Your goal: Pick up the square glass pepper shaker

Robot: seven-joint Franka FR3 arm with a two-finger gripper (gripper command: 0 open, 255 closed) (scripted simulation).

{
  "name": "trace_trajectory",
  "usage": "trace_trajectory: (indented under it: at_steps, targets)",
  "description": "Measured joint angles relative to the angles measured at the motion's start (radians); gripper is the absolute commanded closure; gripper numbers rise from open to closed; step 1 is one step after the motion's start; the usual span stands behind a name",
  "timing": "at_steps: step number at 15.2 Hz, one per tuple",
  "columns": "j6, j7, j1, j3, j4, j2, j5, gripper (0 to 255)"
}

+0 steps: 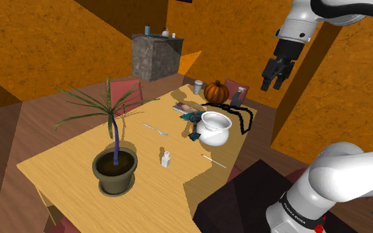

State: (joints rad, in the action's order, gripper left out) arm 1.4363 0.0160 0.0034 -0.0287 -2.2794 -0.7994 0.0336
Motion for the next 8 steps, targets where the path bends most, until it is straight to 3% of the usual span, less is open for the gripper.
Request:
trace_trajectory:
  at_steps: [4,8]
  targets:
    - [0.062,0.014,0.005,0.016,-0.049,0.012,0.011,0]
    - [0.205,0.04,0.018,0.049,-0.125,0.073,0.034,0]
